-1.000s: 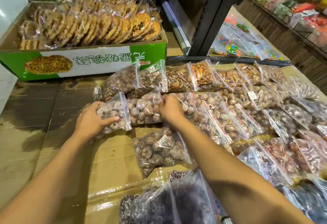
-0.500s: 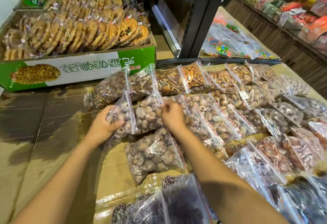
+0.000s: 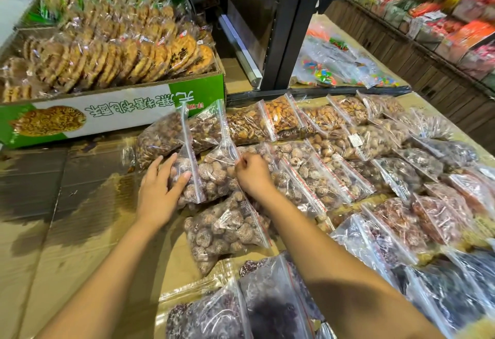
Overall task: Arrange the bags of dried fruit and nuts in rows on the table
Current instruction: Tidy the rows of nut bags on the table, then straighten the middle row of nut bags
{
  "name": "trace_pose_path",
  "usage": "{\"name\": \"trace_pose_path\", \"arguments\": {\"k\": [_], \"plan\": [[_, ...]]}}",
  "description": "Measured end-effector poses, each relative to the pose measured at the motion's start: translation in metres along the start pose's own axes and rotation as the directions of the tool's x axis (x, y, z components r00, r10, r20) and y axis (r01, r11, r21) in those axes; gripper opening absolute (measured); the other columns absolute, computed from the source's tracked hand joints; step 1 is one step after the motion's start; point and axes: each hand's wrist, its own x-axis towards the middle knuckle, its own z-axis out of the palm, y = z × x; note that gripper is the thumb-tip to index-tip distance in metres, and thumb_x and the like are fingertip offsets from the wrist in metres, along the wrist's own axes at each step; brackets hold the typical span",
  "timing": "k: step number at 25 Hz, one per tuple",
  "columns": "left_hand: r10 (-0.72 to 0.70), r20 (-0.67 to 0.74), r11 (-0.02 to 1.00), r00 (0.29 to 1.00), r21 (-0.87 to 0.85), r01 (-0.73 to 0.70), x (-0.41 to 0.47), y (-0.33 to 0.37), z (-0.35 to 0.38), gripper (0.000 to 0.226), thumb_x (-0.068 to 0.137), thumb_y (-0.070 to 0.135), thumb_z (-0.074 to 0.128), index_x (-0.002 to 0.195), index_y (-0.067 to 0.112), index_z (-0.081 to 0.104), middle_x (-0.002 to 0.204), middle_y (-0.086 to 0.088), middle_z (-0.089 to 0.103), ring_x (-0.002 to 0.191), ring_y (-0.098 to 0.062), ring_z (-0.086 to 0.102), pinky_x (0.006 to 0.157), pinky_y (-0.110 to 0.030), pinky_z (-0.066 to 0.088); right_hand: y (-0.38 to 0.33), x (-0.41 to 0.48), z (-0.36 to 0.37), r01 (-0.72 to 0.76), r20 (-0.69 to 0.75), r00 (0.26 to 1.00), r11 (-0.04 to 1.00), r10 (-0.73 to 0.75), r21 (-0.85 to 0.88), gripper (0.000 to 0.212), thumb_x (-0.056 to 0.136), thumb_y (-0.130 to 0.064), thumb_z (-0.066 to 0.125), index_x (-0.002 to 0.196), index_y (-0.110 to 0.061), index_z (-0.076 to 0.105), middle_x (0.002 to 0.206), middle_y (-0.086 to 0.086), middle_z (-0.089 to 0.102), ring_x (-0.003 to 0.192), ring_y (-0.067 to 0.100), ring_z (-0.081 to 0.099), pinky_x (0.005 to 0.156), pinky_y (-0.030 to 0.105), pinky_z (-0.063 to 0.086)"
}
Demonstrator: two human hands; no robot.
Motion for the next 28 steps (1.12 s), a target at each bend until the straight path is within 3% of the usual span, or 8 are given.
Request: {"name": "trace_pose_path", "arguments": {"k": [3, 7, 12, 15, 18, 21, 24, 28], "plan": [[-0.036, 0.034, 0.997, 0.999, 0.065, 0.034, 0.002, -0.003, -0.004, 0.080, 0.079, 0.081, 0.022, 0.148, 0.042, 0.023, 0.160, -0.003, 0.016, 0.145, -0.032, 0.019, 0.115, -0.057, 0.019, -0.002, -0.013, -0.015, 0.042, 0.016, 0.999, 0.999, -0.042, 0.020, 0.009, 0.094, -0.007, 0.051, 0.097, -0.014, 0.056, 0.081, 0.003, 0.058, 0.057, 0.012, 0.050, 0.050, 0.025, 0.043], [-0.118, 0.031, 0.991, 0.992, 0.065, 0.116, -0.012, 0.022, -0.006, 0.089, 0.078, 0.084, 0.013, 0.153, 0.037, 0.002, 0.163, -0.004, 0.000, 0.149, -0.031, 0.003, 0.118, -0.055, 0.006, 0.007, -0.038, -0.064, 0.091, -0.028, 0.996, 0.986, -0.088, 0.142, 0.020, 0.094, -0.009, 0.053, 0.113, -0.013, 0.056, 0.086, 0.001, 0.062, 0.059, 0.014, 0.052, 0.050, 0.026, 0.045], [0.080, 0.065, 0.994, 0.995, 0.072, -0.085, -0.039, 0.106, 0.006, 0.084, 0.087, 0.073, 0.033, 0.154, 0.033, 0.000, 0.163, -0.002, -0.007, 0.149, -0.027, -0.006, 0.118, -0.050, 0.000, 0.065, -0.045, -0.152, 0.106, -0.261, 0.963, 0.981, -0.061, 0.162, 0.010, 0.092, -0.006, 0.053, 0.097, -0.014, 0.053, 0.082, -0.004, 0.054, 0.059, 0.007, 0.046, 0.040, 0.010, 0.037], [0.220, 0.141, 0.969, 0.965, 0.078, -0.232, -0.037, 0.170, 0.029, 0.092, 0.081, 0.080, 0.030, 0.154, 0.027, 0.011, 0.162, -0.004, 0.008, 0.149, -0.025, 0.007, 0.119, -0.045, 0.008, 0.128, -0.027, -0.201, -0.048, -0.335, 0.940, 0.998, 0.062, 0.050, 0.013, 0.092, -0.006, 0.054, 0.104, -0.010, 0.053, 0.083, 0.004, 0.054, 0.070, 0.019, 0.050, 0.045, 0.018, 0.036], [0.253, 0.227, 0.967, 0.940, -0.023, -0.255, -0.008, 0.223, 0.071, 0.081, 0.087, 0.068, 0.038, 0.152, 0.025, 0.019, 0.158, -0.006, 0.025, 0.143, -0.026, 0.028, 0.116, -0.045, 0.023, 0.186, 0.008, -0.225, -0.194, -0.269, 0.948, 0.978, 0.168, -0.076, 0.021, 0.089, -0.017, 0.060, 0.109, -0.011, 0.055, 0.095, 0.014, 0.064, 0.085, 0.032, 0.061, 0.067, 0.035, 0.051], [0.188, 0.348, 0.981, 0.919, -0.020, -0.193, 0.031, 0.248, 0.121, 0.073, 0.091, 0.056, 0.047, 0.151, 0.021, 0.024, 0.155, -0.008, 0.032, 0.136, -0.026, 0.039, 0.111, -0.041, 0.029, 0.212, 0.035, -0.225, -0.128, -0.153, 0.984, 0.951, 0.087, -0.282, 0.033, 0.087, -0.030, 0.064, 0.111, -0.007, 0.062, 0.110, 0.018, 0.063, 0.103, 0.036, 0.059, 0.085, 0.040, 0.050], [0.059, 0.422, 0.993, 0.905, 0.067, -0.096, 0.073, 0.257, 0.177, 0.063, 0.092, 0.052, 0.051, 0.140, 0.014, 0.040, 0.137, -0.008, 0.054, 0.124, -0.026, 0.053, 0.099, -0.035, 0.040, 0.225, 0.045, -0.228, -0.006, -0.082, 0.996, 0.887, -0.037, -0.462, 0.034, 0.087, -0.037, 0.062, 0.107, -0.009, 0.061, 0.119, 0.016, 0.056, 0.115, 0.035, 0.047, 0.096, 0.043, 0.044], [-0.095, 0.465, 0.967, 0.880, 0.254, -0.030, 0.104, 0.243, 0.223, 0.053, 0.087, 0.058, 0.053, 0.105, 0.009, 0.059, 0.102, -0.014, 0.068, 0.097, -0.032, 0.064, 0.079, -0.037, 0.047, 0.234, 0.047, -0.233, 0.091, -0.046, 0.992, 0.907, -0.121, -0.412, 0.031, 0.088, -0.030, 0.061, 0.116, -0.016, 0.060, 0.129, 0.008, 0.052, 0.124, 0.029, 0.035, 0.100, 0.039, 0.035]]}}
